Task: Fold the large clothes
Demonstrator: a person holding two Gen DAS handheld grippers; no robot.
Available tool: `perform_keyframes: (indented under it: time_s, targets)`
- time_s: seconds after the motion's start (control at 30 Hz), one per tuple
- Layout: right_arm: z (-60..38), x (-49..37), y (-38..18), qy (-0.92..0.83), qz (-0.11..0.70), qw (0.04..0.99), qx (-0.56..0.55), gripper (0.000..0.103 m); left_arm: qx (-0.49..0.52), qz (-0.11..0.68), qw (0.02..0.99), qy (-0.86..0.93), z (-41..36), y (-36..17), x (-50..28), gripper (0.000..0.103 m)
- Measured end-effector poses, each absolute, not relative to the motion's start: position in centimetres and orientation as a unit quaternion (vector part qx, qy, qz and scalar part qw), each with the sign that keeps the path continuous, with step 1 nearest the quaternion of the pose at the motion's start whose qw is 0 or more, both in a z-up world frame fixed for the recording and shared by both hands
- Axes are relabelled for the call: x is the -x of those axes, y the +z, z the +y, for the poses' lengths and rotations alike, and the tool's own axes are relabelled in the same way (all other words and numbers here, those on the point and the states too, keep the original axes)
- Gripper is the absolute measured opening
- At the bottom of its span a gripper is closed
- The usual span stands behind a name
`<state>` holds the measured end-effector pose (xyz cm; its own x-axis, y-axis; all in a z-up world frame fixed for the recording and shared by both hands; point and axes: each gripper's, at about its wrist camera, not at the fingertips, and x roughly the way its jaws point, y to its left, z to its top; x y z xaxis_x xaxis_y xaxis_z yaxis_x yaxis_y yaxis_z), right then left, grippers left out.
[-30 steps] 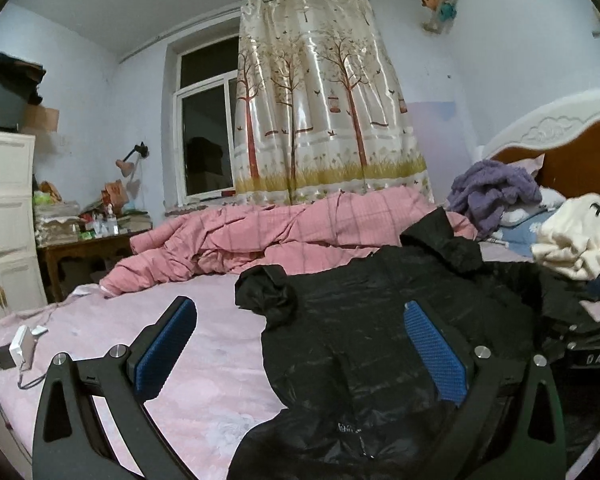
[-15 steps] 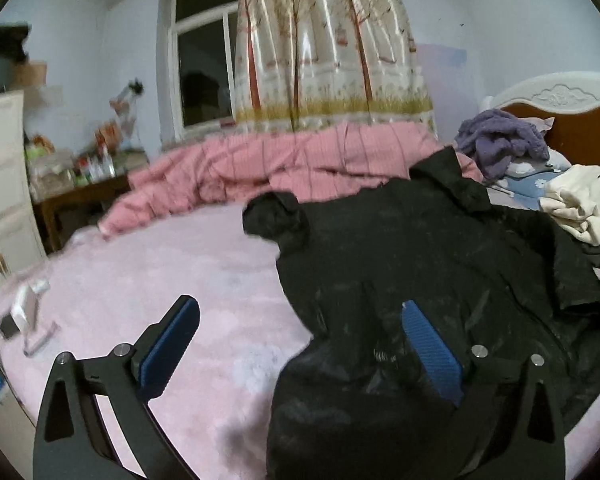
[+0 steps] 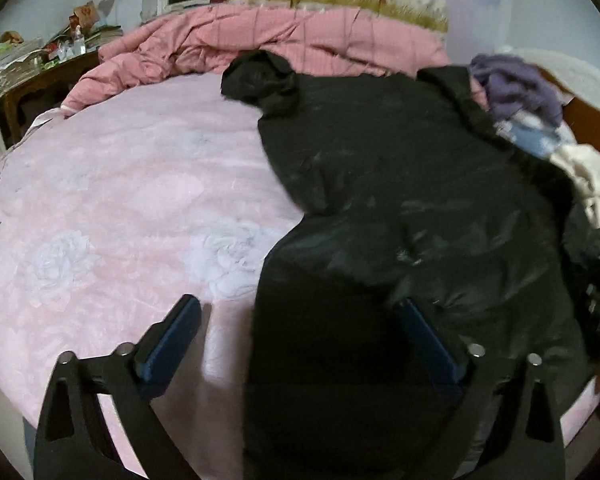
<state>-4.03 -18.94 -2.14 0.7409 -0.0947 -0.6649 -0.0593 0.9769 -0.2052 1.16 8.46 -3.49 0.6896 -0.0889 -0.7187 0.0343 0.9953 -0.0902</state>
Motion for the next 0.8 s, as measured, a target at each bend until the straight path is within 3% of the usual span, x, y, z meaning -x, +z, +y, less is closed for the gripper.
perform_keyframes:
  time_s: [0.07, 0.1, 0.13, 0.17, 0.3, 0.33, 0.47, 0.6, 0.63, 0.67, 0.73, 0.8]
  targets:
    - [-20.2, 3.5, -2.1, -0.029, 0.362, 0.928, 0.083, 0.028, 0.045, 0.406, 0.912, -0.041, 8.6, -4.1, -1.3, 0.071]
    - [-21.0, 3.4, -1.7, -0.043, 0.357, 0.930, 0.073, 0.020, 0.045, 0.399, 0.915, -0.037, 8.8, -3.8, -1.2, 0.061]
    - [-21.9, 3.6, -1.2, -0.068, 0.345, 0.934, 0.066, 0.011, 0.045, 0.392, 0.918, -0.033, 9.0, -3.5, -1.0, 0.031]
    - [-22.6, 4.2, -0.4, -0.090, 0.329, 0.939, 0.055, 0.010, 0.050, 0.385, 0.921, -0.032, 9.3, -3.1, -1.0, 0.012]
    - [-28.3, 6.2, 2.7, -0.183, 0.267, 0.946, -0.015, 0.005, 0.077, 0.327, 0.942, 0.003, 11.8, -0.5, 0.0, 0.006]
    - [-30.1, 7.0, 3.4, -0.208, 0.255, 0.944, -0.039, 0.004, 0.068, 0.313, 0.947, 0.032, 12.4, 0.1, 0.3, 0.000]
    - [-32.9, 9.8, 4.8, -0.247, 0.223, 0.940, -0.070, 0.003, 0.054, 0.281, 0.947, 0.146, 16.1, 1.5, 0.7, 0.000]
    - [-34.3, 10.3, 3.5, -0.225, 0.260, 0.933, -0.108, 0.003, 0.132, 0.323, 0.937, 0.018, 18.2, 0.9, -0.4, 0.001]
    - [-35.4, 10.0, 3.0, -0.225, 0.270, 0.925, -0.143, 0.003, 0.138, 0.323, 0.936, -0.005, 18.0, 0.9, -0.5, 0.011]
    - [-36.2, 10.1, 2.7, -0.223, 0.273, 0.921, -0.168, 0.004, 0.138, 0.327, 0.934, -0.027, 17.6, 0.9, -0.8, 0.029]
    - [-37.4, 10.2, 2.7, -0.223, 0.267, 0.915, -0.203, 0.009, 0.124, 0.338, 0.932, -0.049, 16.2, 1.1, -1.8, 0.047]
    - [-37.9, 10.7, 2.9, -0.235, 0.255, 0.917, -0.199, 0.023, 0.108, 0.357, 0.926, -0.065, 14.5, 1.4, -3.6, 0.057]
